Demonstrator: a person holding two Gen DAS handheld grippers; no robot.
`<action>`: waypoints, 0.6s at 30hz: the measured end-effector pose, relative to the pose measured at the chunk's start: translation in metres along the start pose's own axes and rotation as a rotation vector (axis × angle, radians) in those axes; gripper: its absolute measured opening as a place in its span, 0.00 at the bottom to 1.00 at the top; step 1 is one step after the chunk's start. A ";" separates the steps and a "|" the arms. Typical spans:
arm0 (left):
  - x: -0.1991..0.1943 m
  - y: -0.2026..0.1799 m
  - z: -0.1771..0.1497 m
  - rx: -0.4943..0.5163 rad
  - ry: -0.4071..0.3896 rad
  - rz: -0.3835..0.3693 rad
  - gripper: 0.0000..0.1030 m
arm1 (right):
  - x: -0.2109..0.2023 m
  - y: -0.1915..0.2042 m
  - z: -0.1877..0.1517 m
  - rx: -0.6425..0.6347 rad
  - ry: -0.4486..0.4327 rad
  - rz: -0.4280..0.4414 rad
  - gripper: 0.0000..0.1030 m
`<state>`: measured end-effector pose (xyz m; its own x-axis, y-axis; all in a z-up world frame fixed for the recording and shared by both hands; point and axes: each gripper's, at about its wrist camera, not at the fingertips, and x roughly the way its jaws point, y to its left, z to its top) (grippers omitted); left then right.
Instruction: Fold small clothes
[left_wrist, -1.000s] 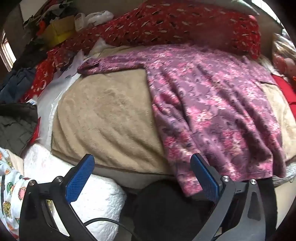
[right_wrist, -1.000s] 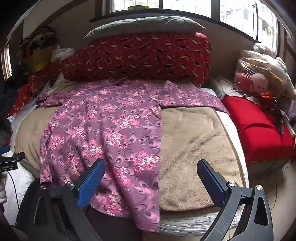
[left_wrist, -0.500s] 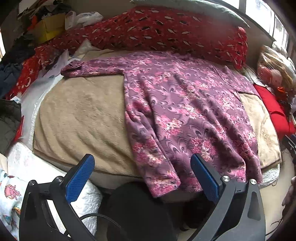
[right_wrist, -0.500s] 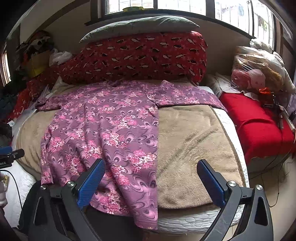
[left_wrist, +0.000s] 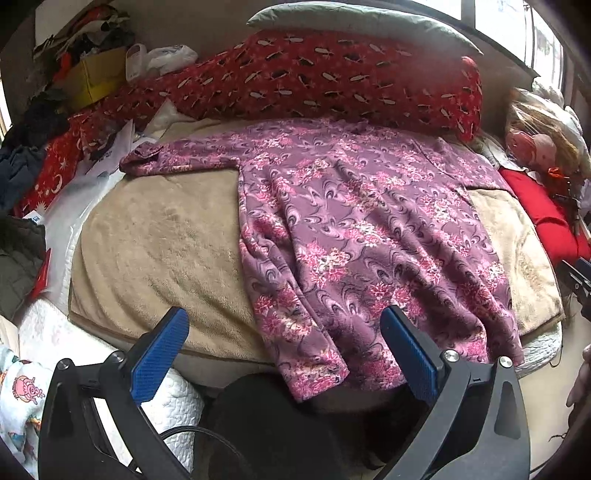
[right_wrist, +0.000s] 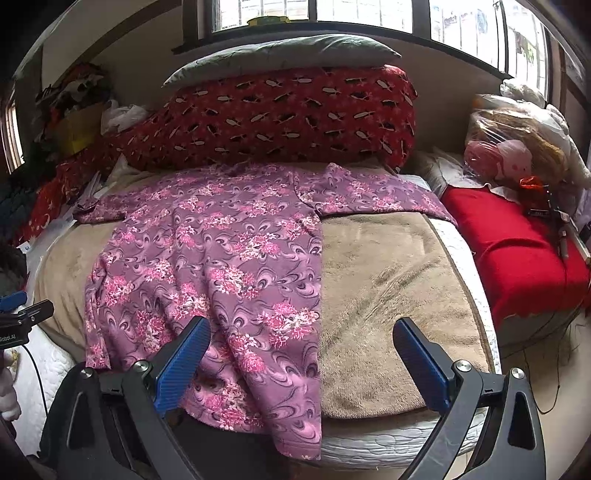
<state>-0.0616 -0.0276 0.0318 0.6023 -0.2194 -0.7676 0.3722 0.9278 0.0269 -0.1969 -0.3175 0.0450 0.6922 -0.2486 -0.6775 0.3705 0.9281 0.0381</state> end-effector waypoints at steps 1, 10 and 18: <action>-0.001 -0.001 0.000 0.001 -0.003 -0.001 1.00 | 0.000 0.000 0.000 0.002 -0.001 0.001 0.97; -0.005 -0.003 0.002 0.007 -0.012 -0.015 1.00 | -0.004 0.002 0.001 0.001 -0.011 0.007 0.97; -0.007 -0.005 0.002 0.012 -0.015 -0.018 1.00 | -0.006 0.004 0.003 -0.003 -0.013 0.010 0.97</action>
<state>-0.0662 -0.0312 0.0379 0.6054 -0.2408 -0.7586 0.3920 0.9197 0.0209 -0.1975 -0.3129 0.0510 0.7036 -0.2430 -0.6677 0.3619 0.9313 0.0425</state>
